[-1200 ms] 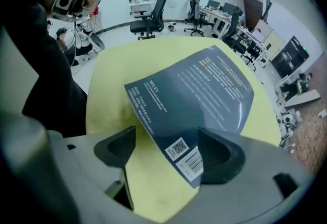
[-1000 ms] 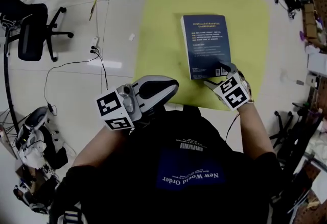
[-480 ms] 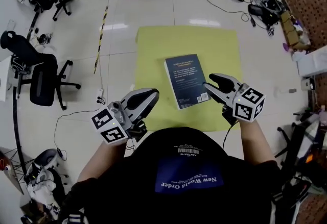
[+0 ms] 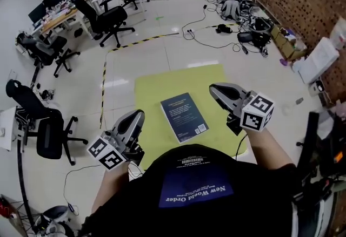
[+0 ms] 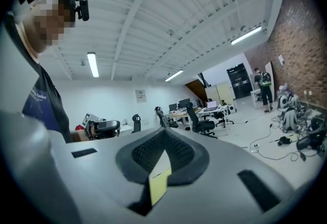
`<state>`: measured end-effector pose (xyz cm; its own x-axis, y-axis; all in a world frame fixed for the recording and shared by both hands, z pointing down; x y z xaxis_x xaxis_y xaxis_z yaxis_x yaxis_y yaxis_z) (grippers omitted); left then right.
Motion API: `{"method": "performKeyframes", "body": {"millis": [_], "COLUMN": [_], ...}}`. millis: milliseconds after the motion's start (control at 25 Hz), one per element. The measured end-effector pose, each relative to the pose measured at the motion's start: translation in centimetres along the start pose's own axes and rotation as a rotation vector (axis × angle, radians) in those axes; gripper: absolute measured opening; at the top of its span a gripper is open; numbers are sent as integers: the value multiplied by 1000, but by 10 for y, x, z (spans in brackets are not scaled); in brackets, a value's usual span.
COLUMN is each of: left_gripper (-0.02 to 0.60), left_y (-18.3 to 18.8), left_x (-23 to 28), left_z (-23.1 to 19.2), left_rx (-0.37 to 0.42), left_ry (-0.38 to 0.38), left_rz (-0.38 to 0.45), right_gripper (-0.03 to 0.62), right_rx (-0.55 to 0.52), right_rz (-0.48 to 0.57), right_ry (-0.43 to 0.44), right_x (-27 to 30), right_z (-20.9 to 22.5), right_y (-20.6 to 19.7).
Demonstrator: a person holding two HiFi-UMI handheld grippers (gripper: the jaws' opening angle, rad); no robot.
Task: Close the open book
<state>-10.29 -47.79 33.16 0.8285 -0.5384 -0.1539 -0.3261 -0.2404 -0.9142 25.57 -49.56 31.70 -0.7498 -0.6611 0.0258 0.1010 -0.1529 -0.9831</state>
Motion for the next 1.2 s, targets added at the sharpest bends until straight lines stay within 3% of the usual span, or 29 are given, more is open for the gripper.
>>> {"method": "performKeyframes", "body": {"millis": [280, 1200], "left_gripper": [6, 6], "left_y": [-1, -15], "left_x": [-8, -7], "left_z": [14, 14], "left_rx": [23, -5], "left_ry": [18, 11], "left_rz": [20, -12], "right_gripper": [-14, -15], "right_rx": [43, -44], "right_rz": [12, -59], "right_ry": [-64, -13], "right_x": [-21, -9], "right_z": [4, -9], "right_y": [-7, -20]}}
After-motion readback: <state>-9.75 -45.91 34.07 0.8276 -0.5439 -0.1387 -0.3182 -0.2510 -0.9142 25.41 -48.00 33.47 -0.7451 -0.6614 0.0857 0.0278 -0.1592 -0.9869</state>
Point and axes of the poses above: the fingertips, and each gripper's own axes: x forward along the fingers, z to its right, y out of its top, the point moved 9 cm from there along -x, backward along the fingers, and after that the axes turned 1 degree about y, right-handed, at the moved point
